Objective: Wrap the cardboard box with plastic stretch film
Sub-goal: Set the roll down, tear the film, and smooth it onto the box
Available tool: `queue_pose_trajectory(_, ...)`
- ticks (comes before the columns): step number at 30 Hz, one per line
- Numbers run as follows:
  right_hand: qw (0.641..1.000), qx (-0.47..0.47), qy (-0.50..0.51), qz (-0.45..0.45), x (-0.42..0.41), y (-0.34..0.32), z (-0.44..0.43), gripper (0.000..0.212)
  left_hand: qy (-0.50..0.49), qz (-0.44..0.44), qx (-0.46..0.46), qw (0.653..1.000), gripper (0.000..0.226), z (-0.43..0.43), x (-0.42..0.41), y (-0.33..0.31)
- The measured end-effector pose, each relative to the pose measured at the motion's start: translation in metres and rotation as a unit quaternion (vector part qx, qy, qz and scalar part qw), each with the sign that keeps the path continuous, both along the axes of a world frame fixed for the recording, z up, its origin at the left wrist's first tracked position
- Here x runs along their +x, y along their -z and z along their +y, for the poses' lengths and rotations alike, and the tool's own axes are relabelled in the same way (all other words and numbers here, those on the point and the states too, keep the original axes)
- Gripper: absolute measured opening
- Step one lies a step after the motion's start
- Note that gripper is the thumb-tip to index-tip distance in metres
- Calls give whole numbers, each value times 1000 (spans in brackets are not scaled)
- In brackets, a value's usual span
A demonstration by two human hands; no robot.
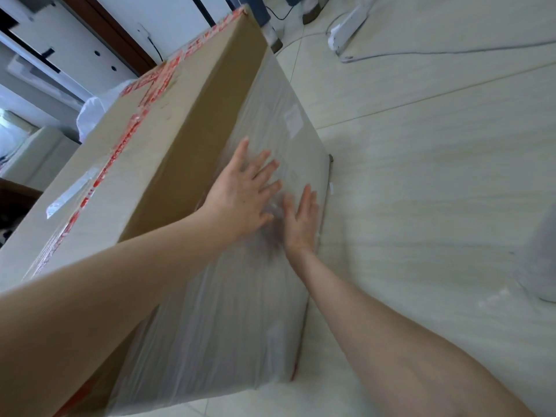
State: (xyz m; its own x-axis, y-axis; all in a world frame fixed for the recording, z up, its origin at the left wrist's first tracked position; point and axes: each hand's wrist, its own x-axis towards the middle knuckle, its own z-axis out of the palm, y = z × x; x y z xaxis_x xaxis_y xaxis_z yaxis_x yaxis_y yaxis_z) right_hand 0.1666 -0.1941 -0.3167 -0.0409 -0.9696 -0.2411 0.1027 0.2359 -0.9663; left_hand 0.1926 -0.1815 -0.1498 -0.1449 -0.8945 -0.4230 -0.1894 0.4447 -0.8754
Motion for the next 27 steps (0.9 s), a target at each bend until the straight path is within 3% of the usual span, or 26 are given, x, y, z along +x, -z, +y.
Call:
queue_pose_trajectory(5, 997, -13, -71, -3, 20, -8, 3, 64, -14, -19, -14, 1000, 68, 0, 8, -3)
queue_pose_trajectory(17, 1000, -12, -26, 9, 35, -5, 1, 61, -14, -23, -13, 1000, 69, -1, 13, -1)
queue_pose_trajectory(21, 999, -28, -2, -31, 19, -1, -7, 55, -41, -12, -26, 999, 77, -1, 4, 0)
queue_pose_trajectory(24, 999, 10, 36, -23, 0, 19, -14, 56, -37, -7, -47, 998, 81, -2, -4, 1)
queue_pose_trajectory(27, 998, 56, 15, 12, -6, 42, -8, 61, -8, 4, -11, 1000, 76, -5, 0, 3)
